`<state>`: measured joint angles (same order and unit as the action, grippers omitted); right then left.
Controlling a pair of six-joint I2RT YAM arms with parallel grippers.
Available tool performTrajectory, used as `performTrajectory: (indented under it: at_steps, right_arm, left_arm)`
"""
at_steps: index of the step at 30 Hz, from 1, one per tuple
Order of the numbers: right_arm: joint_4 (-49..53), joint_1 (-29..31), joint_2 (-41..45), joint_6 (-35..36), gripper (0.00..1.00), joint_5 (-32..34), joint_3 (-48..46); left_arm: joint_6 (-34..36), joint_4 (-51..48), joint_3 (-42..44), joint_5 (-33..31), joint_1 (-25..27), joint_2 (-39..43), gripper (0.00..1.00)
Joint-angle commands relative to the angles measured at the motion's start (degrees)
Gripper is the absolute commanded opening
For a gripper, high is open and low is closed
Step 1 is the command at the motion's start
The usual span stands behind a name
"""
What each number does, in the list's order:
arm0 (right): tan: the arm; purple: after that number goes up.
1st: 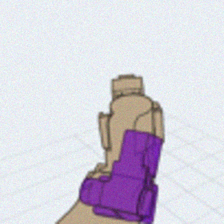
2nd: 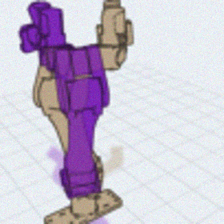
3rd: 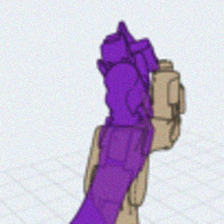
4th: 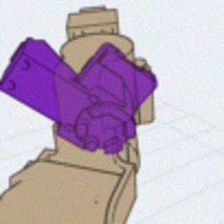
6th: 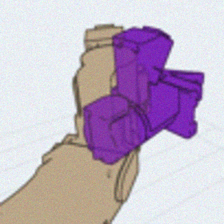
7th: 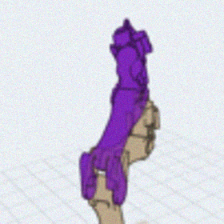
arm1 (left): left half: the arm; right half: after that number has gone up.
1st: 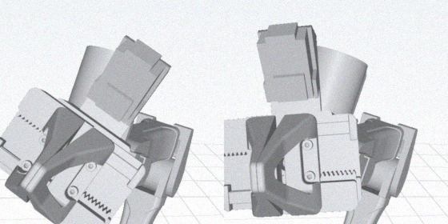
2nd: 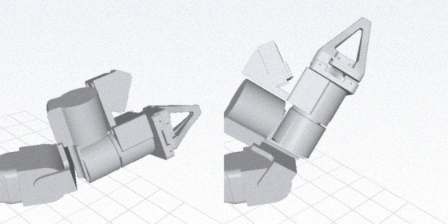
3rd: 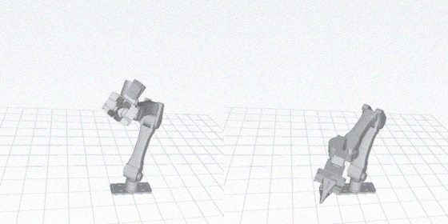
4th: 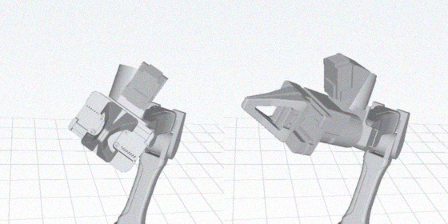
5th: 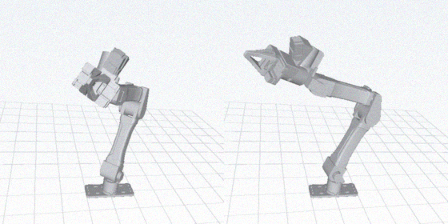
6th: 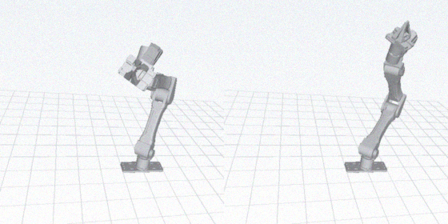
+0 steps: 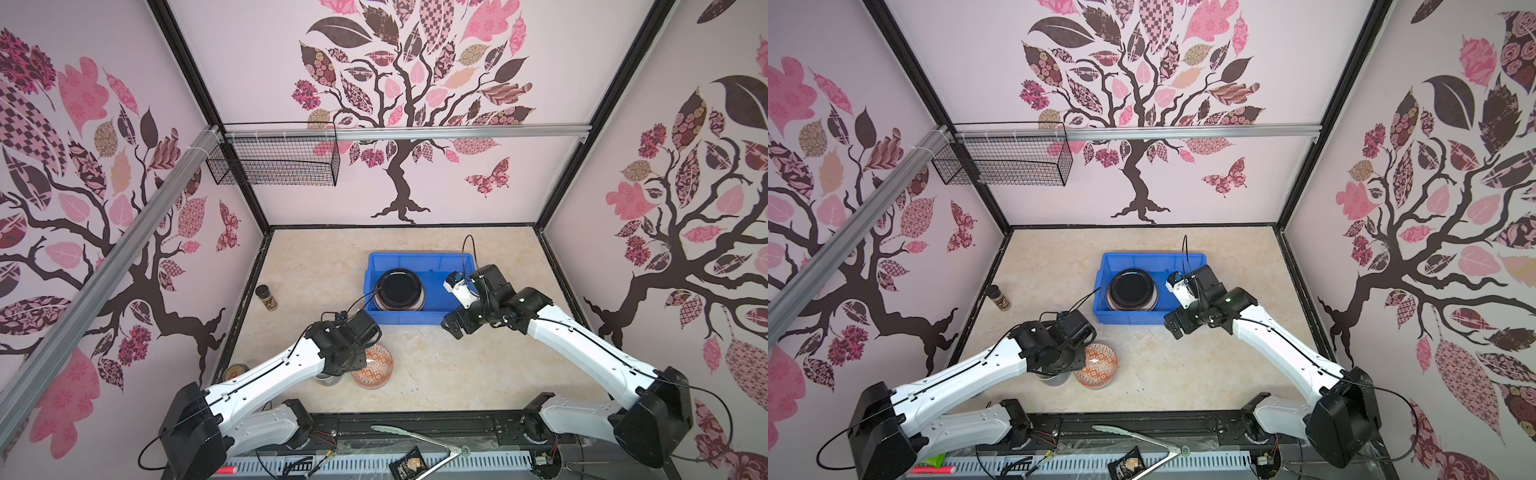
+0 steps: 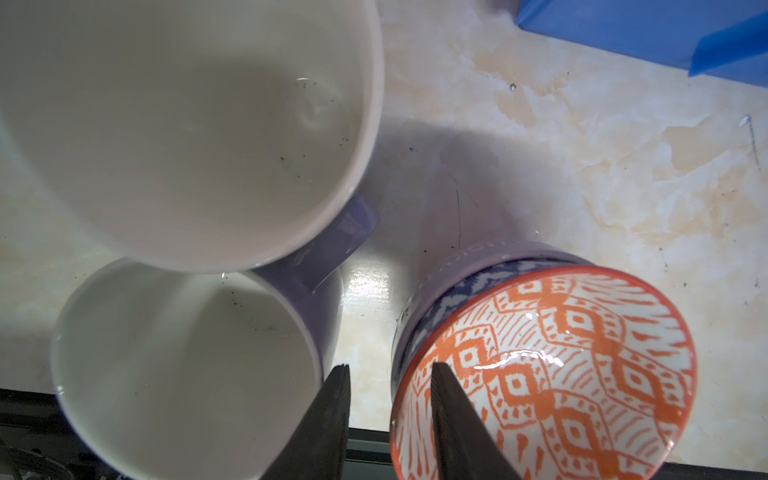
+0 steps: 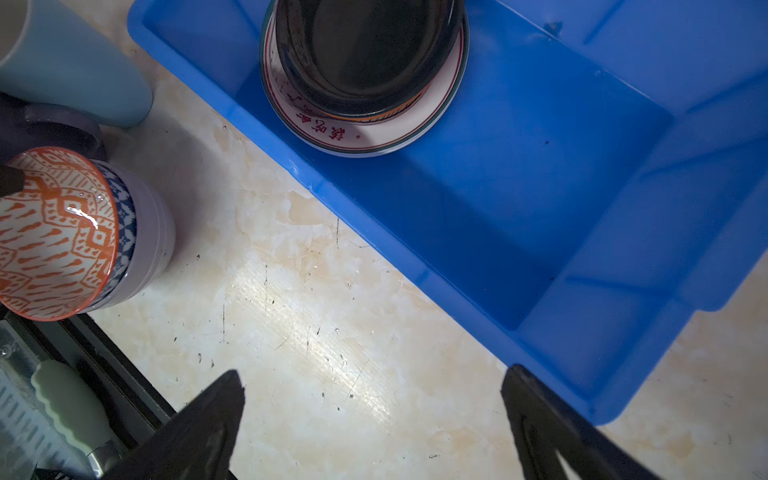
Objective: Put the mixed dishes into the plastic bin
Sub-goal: 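Lower the left gripper onto the patterned bowl's rim and close it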
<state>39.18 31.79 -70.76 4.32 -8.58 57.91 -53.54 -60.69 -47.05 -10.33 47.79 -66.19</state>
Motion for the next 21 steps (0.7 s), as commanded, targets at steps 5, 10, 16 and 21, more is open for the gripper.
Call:
performTrajectory:
  at_steps: [5, 10, 16, 21]
  right_arm:
    - [0.0, 0.2, -0.2, -0.5, 1.00, 1.2, 0.5]
    - [0.4, 0.2, -0.7, -0.3, 1.00, 1.3, 0.8]
    - [0.4, 0.2, -0.2, -0.2, 1.00, 2.0, 0.0]
    - [0.6, 0.1, 0.2, 0.1, 1.00, 2.8, -0.2]
  left_arm:
    - [2.3, 3.5, -1.5, 1.4, -0.3, -1.9, 0.34]
    - [2.8, 3.6, -2.1, 1.4, -0.4, -3.0, 0.24]
    - [2.8, 3.4, -1.9, 1.3, -0.7, -2.9, 0.17]
    - [3.1, 3.4, -1.9, 1.6, -0.8, -2.7, 0.15]
